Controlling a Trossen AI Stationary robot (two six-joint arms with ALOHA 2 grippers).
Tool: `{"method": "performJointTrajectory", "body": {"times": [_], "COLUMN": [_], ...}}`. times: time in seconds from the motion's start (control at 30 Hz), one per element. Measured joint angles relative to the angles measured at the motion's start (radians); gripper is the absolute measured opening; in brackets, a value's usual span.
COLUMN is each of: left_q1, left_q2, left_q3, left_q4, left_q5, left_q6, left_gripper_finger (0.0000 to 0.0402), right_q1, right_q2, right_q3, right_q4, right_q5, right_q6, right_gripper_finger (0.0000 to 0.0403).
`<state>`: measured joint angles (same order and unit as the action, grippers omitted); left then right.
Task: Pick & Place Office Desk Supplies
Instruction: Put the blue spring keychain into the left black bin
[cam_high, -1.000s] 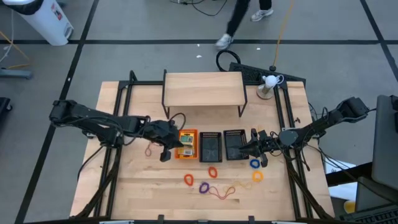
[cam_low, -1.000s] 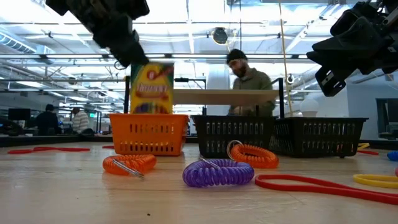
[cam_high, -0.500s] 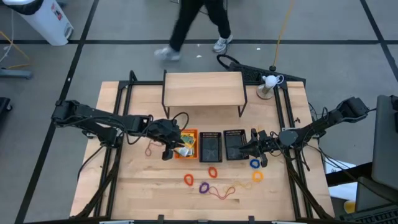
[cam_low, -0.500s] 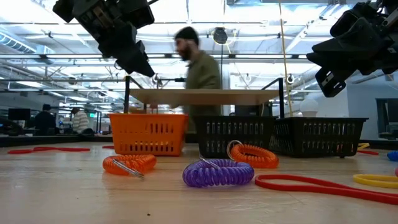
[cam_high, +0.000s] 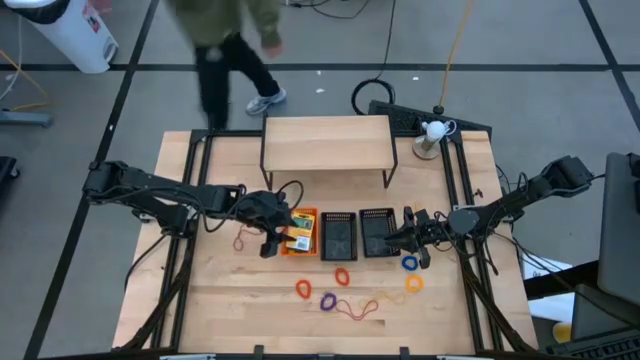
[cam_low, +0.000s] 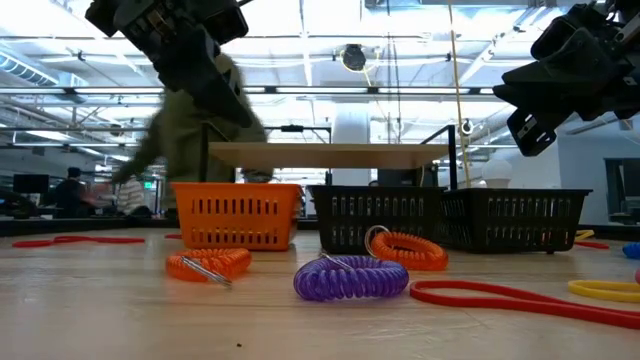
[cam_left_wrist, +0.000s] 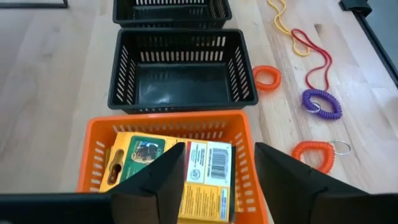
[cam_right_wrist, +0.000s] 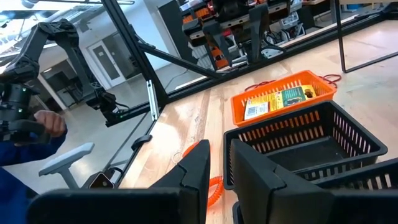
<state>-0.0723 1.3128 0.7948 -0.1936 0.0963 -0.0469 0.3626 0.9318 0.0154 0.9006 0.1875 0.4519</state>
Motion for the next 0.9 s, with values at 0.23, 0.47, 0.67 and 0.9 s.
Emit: {"method": "performJointTrajectory", "body": {"times": [0.23,0.47,0.67,0.9], "left_q1": [0.000,-0.025,-0.026,0.019], "left_q2": [-0.052,-0.118,-0.117,-0.117], "left_q3": [-0.001,-0.001,-0.001,-0.001], "left_q4": [0.060,0.125,0.264,0.400], "left_q5": [-0.001,0.000,-0.016,-0.057], "left_q6": [0.027,0.084,0.227,0.202], "left_gripper_finger": [0.0190,0.0180,0.0188,0.0189], "right_q1": [0.000,-0.002,-0.003,-0.003], "right_q2": [0.000,0.000,0.000,0.000], "right_q3": [0.000,0.000,0.000,0.000], "right_q4": [0.008,0.008,0.010,0.025], "right_q5": [0.000,0.002,0.085,0.207], "right_q6": [-0.024,-0.076,-0.145,-0.202], "right_gripper_finger": [0.0059,0.0059,0.0059,0.0059]}}
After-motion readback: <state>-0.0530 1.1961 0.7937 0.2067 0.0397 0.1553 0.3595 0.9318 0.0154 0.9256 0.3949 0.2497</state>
